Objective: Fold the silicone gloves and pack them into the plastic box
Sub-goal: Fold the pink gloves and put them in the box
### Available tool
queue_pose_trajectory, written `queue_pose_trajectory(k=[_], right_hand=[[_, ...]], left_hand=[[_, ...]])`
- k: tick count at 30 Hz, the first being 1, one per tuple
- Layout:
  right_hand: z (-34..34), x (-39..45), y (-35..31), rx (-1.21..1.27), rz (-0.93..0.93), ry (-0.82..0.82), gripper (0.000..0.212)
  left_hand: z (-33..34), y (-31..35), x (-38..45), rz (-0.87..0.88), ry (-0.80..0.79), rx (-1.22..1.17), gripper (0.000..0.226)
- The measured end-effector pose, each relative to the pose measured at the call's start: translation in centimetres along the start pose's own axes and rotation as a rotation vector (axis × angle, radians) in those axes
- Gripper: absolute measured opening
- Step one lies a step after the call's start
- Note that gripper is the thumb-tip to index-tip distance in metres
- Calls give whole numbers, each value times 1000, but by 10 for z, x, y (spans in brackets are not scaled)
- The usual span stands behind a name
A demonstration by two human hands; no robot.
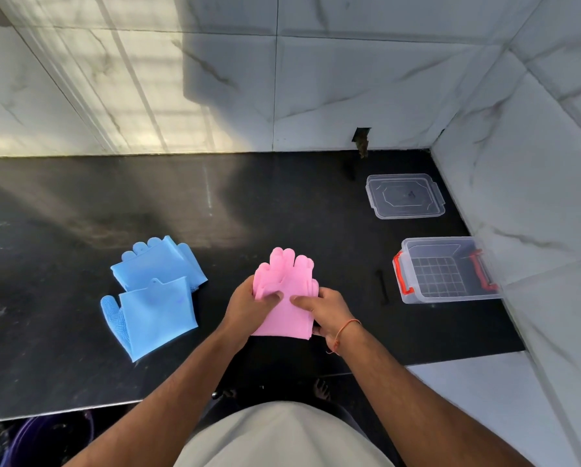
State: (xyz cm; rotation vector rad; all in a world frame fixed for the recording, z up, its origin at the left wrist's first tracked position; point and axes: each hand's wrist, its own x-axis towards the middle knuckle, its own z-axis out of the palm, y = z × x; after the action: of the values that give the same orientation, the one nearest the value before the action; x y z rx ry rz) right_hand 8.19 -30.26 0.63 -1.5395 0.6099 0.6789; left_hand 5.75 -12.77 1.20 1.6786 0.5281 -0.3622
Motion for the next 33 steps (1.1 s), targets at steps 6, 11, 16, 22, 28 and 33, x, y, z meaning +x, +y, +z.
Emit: queue_pose_trajectory(k=[6, 11, 16, 22, 28, 33], right_hand=[[-18, -10, -11, -23, -158, -58, 22], [-42, -26, -30, 80, -259, -29, 26], [-82, -42, -49, 195, -350, 105, 33], [-150, -55, -52, 401, -392, 285, 44], [-208, -52, -42, 616, -393, 387, 33], [-230, -37, -38, 741, -315, 431, 44]], left_hand=[[-1, 8, -4, 132, -54, -157, 45], [12, 47, 9, 244, -79, -137, 49], [52, 100, 26, 379, -170, 13, 48], [139, 158, 51, 515, -296, 319, 50], [228, 191, 71, 600, -403, 534, 39], [275, 194, 89, 652, -468, 657, 36]])
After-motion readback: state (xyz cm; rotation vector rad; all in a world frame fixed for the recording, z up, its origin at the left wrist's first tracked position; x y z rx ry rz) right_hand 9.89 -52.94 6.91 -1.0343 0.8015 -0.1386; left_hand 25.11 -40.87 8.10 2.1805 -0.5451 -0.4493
